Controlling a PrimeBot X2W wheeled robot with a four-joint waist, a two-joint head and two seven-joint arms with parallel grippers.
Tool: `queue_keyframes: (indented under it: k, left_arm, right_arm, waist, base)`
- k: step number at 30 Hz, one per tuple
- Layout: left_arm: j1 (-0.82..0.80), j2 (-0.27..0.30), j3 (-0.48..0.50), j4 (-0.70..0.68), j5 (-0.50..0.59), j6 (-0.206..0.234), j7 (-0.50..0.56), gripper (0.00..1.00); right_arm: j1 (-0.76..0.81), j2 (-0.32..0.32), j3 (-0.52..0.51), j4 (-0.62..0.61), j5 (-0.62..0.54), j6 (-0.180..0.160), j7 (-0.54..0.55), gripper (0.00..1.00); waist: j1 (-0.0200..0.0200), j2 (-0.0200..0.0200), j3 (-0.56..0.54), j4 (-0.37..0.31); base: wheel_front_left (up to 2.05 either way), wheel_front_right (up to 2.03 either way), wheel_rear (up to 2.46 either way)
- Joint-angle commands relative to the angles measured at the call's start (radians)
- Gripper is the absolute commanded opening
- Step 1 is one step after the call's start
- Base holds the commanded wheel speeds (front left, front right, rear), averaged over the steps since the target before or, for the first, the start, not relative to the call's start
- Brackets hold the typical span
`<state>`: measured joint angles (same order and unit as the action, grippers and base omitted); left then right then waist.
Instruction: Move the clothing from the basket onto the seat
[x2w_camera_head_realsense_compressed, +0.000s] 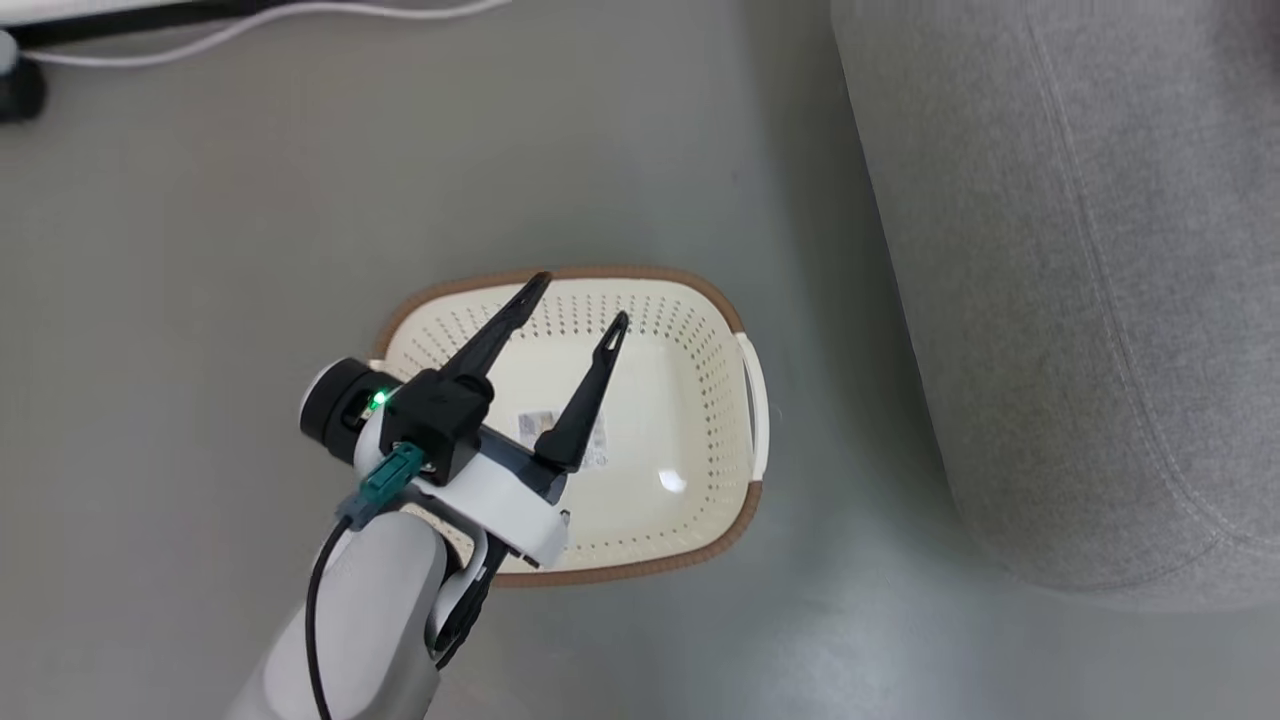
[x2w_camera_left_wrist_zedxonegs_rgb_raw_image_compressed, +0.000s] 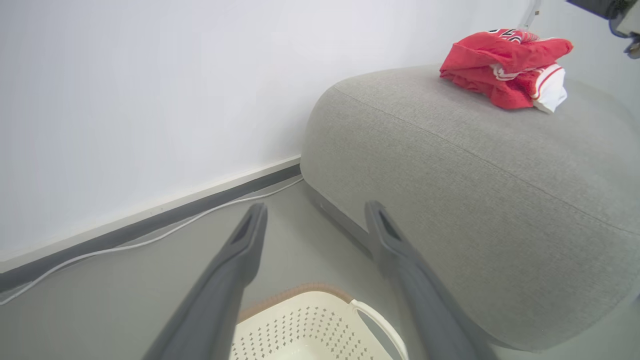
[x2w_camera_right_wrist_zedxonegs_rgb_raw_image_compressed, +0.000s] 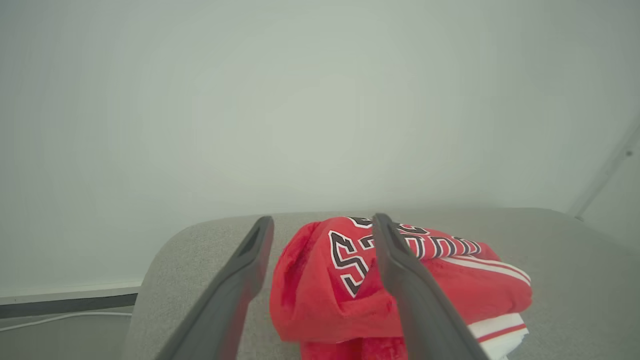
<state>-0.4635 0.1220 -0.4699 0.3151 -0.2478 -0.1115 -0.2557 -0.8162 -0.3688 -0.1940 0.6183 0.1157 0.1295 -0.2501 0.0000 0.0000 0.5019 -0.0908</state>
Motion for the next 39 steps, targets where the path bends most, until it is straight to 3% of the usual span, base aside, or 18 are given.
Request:
queue_keyframes:
  k: [1,20,30,39]
  left_arm:
    - [0.026,0.004,0.049,-0.018,-0.001,0.009,-0.006,1.0]
    - [0.211,-0.037,0.347,0.031,0.042,0.033,-0.006,1.0]
    - [0.284,-0.041,0.496,0.035,0.082,0.039,-0.006,1.0]
    - [0.358,-0.052,0.542,0.03,0.113,0.016,-0.006,1.0]
  right_arm:
    - [0.047,-0.014,0.034,-0.041,0.014,0.001,-0.012,1.0]
    - [0.292,0.04,0.278,-0.204,0.171,0.001,-0.012,1.0]
    - [0.438,0.095,0.326,-0.28,0.182,0.001,-0.012,1.0]
    - [0.596,0.187,0.296,-0.3,0.162,0.001,-0.012,1.0]
  waist:
    - [0.0,0.0,-0.063,0.039]
    - [0.0,0.0,-0.287,0.209]
    - [0.0,0.0,-0.343,0.265]
    - [0.0,0.0,-0.414,0.268]
  base:
    - [0.0,0.0,0.0]
    - [0.0,0.0,0.0]
    - [0.0,0.0,0.0]
    - [0.0,0.0,0.0]
